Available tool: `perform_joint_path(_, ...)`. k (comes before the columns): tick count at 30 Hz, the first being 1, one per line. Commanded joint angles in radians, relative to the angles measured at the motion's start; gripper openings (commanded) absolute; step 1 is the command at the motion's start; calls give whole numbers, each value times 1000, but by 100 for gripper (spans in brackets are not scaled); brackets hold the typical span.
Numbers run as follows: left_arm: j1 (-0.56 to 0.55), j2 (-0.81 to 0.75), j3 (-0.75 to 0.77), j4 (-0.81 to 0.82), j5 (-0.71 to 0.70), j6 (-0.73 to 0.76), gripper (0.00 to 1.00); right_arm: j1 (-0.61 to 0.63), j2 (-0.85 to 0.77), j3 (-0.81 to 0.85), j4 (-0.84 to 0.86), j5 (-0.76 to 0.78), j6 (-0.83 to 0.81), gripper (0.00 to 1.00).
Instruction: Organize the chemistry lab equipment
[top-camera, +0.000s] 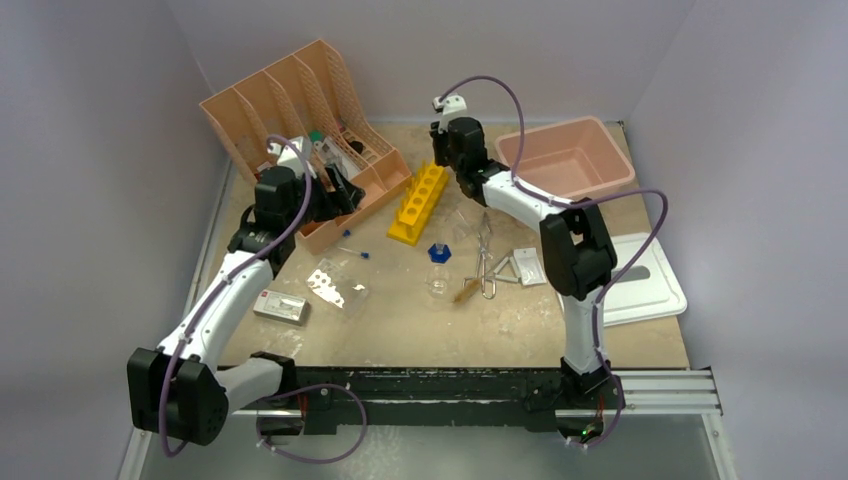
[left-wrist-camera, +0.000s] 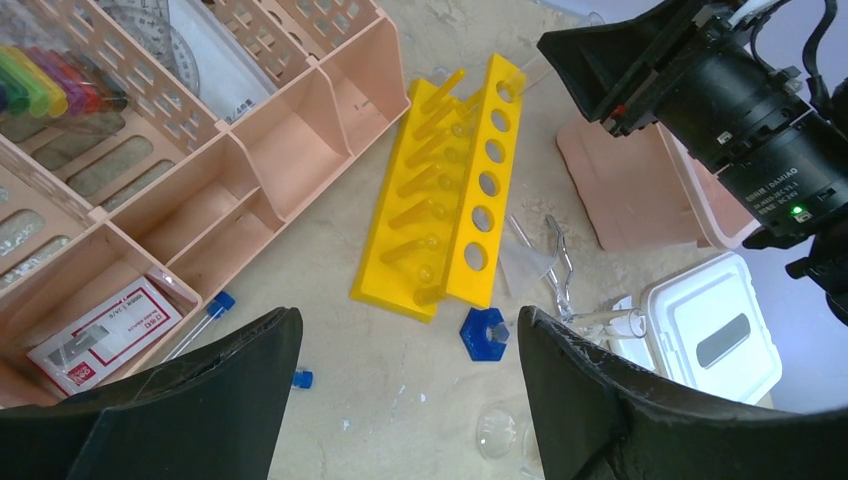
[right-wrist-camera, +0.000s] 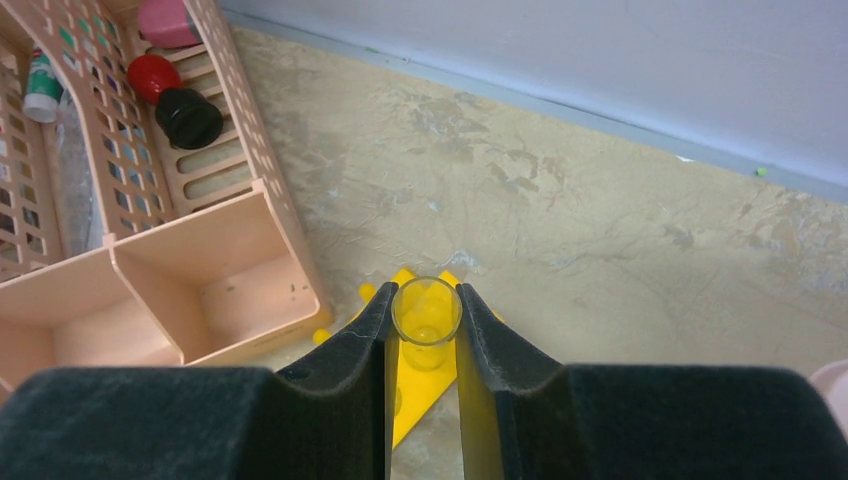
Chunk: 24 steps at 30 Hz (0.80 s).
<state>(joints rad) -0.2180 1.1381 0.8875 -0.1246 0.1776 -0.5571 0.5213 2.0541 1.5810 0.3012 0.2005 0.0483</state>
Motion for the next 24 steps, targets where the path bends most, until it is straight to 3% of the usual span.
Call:
perform_joint_path(1, 3, -43, 1, 22, -11, 11, 78, -1, 20, 64, -39, 55, 10, 26)
perform_joint_path(4, 3, -58, -7, 11, -15, 4, 78, -1, 21, 69, -50, 69, 14, 32)
perform_joint_path(9, 3, -72, 9, -35, -65, -5, 79, -1, -23, 96, -94, 62, 52, 59)
perform_joint_path(13, 3, -76, 37, -91, -132, -9, 81, -1, -80, 151, -193, -11, 77, 71)
perform_joint_path(17, 3, -82, 65, -162, -271, -28, 89, -1, -142, 193, -312, -109, 90, 74)
perform_joint_path(24, 3, -91, 92, -285, -544, -131, 88, 13, -221, 202, -468, -191, 88, 68)
